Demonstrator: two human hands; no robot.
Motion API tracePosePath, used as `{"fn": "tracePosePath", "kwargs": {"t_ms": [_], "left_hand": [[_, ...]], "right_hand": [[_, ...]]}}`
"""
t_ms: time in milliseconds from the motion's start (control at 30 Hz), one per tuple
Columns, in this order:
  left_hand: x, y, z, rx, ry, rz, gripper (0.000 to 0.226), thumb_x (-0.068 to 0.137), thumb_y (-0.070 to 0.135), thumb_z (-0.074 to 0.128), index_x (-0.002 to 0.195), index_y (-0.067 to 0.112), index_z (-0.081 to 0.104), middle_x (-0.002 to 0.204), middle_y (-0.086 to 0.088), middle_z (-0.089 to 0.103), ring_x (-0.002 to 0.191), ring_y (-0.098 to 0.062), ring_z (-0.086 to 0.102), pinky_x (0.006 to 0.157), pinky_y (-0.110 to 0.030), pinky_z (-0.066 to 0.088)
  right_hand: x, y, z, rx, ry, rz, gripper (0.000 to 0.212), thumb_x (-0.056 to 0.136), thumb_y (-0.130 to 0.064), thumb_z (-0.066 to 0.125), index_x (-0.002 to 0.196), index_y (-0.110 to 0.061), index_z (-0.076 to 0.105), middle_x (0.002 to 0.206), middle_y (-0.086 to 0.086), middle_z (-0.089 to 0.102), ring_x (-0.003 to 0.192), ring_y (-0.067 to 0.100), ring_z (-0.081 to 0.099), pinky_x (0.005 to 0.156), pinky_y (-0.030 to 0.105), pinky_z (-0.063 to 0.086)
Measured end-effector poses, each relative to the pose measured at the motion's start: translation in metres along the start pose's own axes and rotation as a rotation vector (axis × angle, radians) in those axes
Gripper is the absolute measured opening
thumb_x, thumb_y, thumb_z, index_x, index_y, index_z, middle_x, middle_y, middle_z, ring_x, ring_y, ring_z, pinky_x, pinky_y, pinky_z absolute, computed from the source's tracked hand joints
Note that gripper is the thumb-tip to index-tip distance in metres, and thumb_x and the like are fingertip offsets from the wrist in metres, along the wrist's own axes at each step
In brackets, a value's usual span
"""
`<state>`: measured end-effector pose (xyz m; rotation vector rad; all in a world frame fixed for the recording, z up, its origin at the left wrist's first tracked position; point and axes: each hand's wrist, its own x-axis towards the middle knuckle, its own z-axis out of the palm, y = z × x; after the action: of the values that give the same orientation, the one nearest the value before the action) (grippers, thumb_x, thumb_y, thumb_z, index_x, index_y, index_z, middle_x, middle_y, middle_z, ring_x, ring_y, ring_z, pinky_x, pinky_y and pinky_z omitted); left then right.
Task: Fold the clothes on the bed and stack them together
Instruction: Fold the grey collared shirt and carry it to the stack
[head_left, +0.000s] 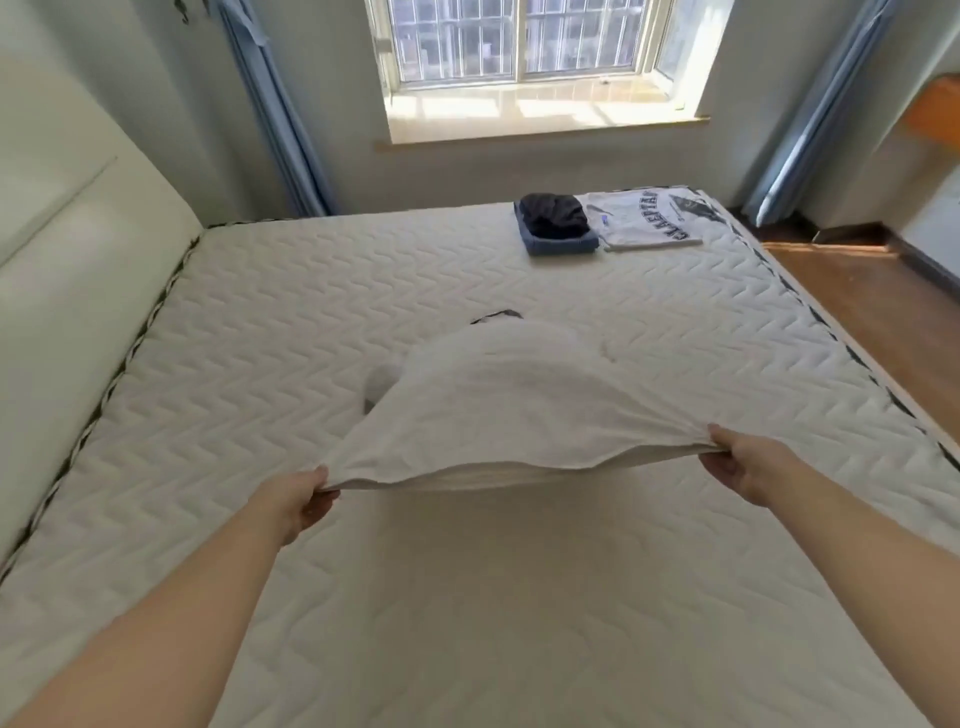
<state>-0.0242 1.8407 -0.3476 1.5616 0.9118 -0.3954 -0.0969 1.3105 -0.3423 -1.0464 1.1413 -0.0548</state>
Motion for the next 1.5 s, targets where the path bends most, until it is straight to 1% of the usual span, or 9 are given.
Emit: {"fn": "tracePosePath", "kwargs": {"t_ms": [100,367,567,633,733,867,1067,1267,1500], "left_hand": [[0.022,-0.103,-0.006,0.057,0.036,-0.109,0.019,0.094,0.016,0.066,0.080,0.007,0.057,0.075,-0.008,0.056,0.064,-0.016,0.054,0.043,-0.021,0.052],[0.023,-0.306,-0.026,0.265,0.111,-0.212,0.013,0.096,0.013,0.063,0.092,0.001,0.061,0.071,-0.009,0.056,0.063,-0.015,0.052,0.058,-0.027,0.042],[0.015,-0.406,-0.050,0.457,0.143,-0.200,0.021,0.096,0.014,0.062,0.104,-0.005,0.063,0.093,-0.018,0.063,0.072,-0.026,0.059,0.065,-0.035,0.046],[0.014,-0.431,-0.059,0.548,0.139,-0.202,0.026,0.095,0.019,0.065,0.103,-0.006,0.066,0.092,-0.021,0.066,0.078,-0.031,0.061,0.077,-0.042,0.050],[0.012,-0.457,-0.069,0.632,0.121,-0.202,0.025,0.093,0.022,0.068,0.095,-0.003,0.067,0.095,-0.027,0.068,0.093,-0.045,0.062,0.085,-0.050,0.051],[0.007,-0.473,-0.076,0.708,0.088,-0.185,0.020,0.088,0.021,0.073,0.090,0.001,0.068,0.100,-0.021,0.070,0.099,-0.041,0.062,0.091,-0.048,0.048],[-0.005,-0.484,-0.082,0.846,0.053,-0.150,0.016,0.090,0.022,0.071,0.089,0.006,0.066,0.094,-0.014,0.068,0.088,-0.031,0.059,0.080,-0.036,0.044],[-0.018,-0.502,-0.091,0.965,0.050,-0.191,0.035,0.093,0.029,0.067,0.116,0.002,0.065,0.113,-0.017,0.066,0.109,-0.038,0.059,0.093,-0.043,0.045],[-0.024,-0.501,-0.090,1.012,0.046,-0.136,0.023,0.097,0.029,0.061,0.101,0.007,0.063,0.088,-0.010,0.061,0.084,-0.029,0.054,0.077,-0.037,0.043]], "right_hand": [[0.031,0.090,-0.045,-0.049,0.059,0.115,0.012,0.097,-0.007,0.058,0.085,-0.008,0.056,0.056,0.006,0.067,0.047,0.015,0.065,0.036,0.021,0.050],[0.051,0.270,-0.161,-0.333,0.183,0.312,0.003,0.096,-0.003,0.059,0.093,-0.004,0.056,0.081,0.011,0.056,0.067,0.016,0.052,0.037,0.016,0.049],[0.057,0.337,-0.227,-0.549,0.285,0.258,0.042,0.089,-0.003,0.068,0.126,0.008,0.051,0.110,0.019,0.054,0.072,0.022,0.057,0.051,0.021,0.056],[0.057,0.351,-0.245,-0.686,0.306,0.264,0.045,0.087,-0.011,0.073,0.124,0.008,0.056,0.104,0.017,0.060,0.082,0.028,0.061,0.073,0.032,0.059],[0.049,0.367,-0.264,-0.948,0.274,0.254,0.041,0.085,-0.032,0.075,0.114,-0.004,0.066,0.101,0.017,0.069,0.102,0.036,0.063,0.097,0.047,0.049],[0.034,0.380,-0.277,-1.156,0.209,0.223,0.034,0.090,-0.039,0.069,0.108,-0.010,0.070,0.096,0.014,0.073,0.099,0.034,0.065,0.088,0.039,0.047],[0.023,0.391,-0.283,-1.222,0.253,0.210,0.039,0.090,-0.030,0.070,0.115,-0.001,0.068,0.120,0.021,0.066,0.116,0.039,0.056,0.098,0.040,0.042],[0.007,0.396,-0.295,-1.205,0.293,0.227,0.026,0.089,-0.030,0.072,0.103,-0.009,0.070,0.109,0.017,0.068,0.107,0.037,0.060,0.088,0.037,0.045],[0.006,0.394,-0.296,-1.176,0.321,0.210,0.016,0.091,-0.029,0.069,0.095,-0.014,0.069,0.107,0.018,0.067,0.102,0.037,0.060,0.088,0.042,0.048]]}}
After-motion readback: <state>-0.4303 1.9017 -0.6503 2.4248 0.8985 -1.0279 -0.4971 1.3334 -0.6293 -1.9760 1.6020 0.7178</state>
